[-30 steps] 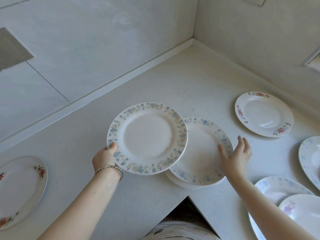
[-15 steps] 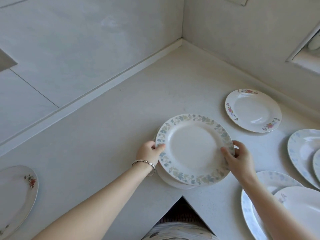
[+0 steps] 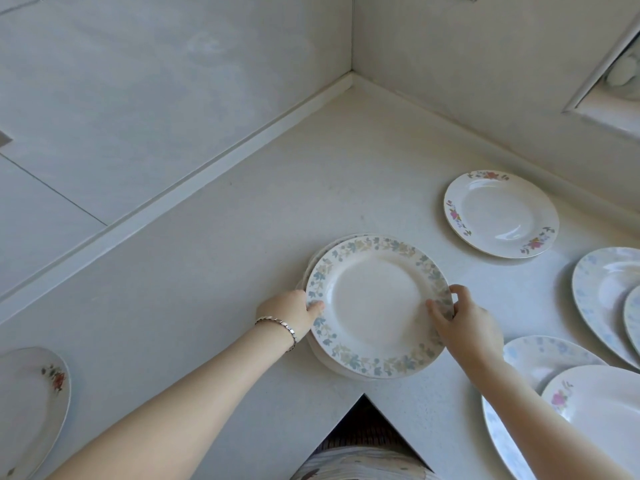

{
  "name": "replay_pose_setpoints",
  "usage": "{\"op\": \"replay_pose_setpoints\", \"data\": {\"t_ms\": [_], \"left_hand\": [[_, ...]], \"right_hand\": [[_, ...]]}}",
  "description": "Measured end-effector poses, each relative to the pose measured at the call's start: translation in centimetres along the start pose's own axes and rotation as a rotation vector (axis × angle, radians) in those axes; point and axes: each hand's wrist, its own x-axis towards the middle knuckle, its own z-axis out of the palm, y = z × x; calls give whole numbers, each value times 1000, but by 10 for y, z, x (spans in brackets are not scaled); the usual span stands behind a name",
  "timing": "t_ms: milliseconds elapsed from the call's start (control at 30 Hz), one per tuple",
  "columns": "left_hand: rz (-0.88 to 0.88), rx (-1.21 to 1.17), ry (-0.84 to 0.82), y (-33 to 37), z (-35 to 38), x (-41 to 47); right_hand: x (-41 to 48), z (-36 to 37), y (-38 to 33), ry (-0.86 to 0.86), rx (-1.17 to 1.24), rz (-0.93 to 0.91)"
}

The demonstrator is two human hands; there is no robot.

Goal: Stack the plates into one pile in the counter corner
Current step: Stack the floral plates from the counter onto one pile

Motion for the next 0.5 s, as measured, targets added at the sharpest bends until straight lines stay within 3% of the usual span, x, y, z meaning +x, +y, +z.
{"op": "replay_pose_setpoints", "data": {"t_ms": [67,167,233,300,500], "left_hand": [[-28,-76,85,0,0,1],[-89,-678,136,4,10,3],[-107,-1025,40,9,18,2],[-111,-1171,-18,12,28,3],[-225,-1442,15,21,37,0]], "right_hand": [[3,4,-3,-10,84,-13],[5,11,-13,-57,306,-6],[5,15,-21,-83,370,5],[5,18,-26,-74,435,22],[9,24,-25,-22,495,62]]}}
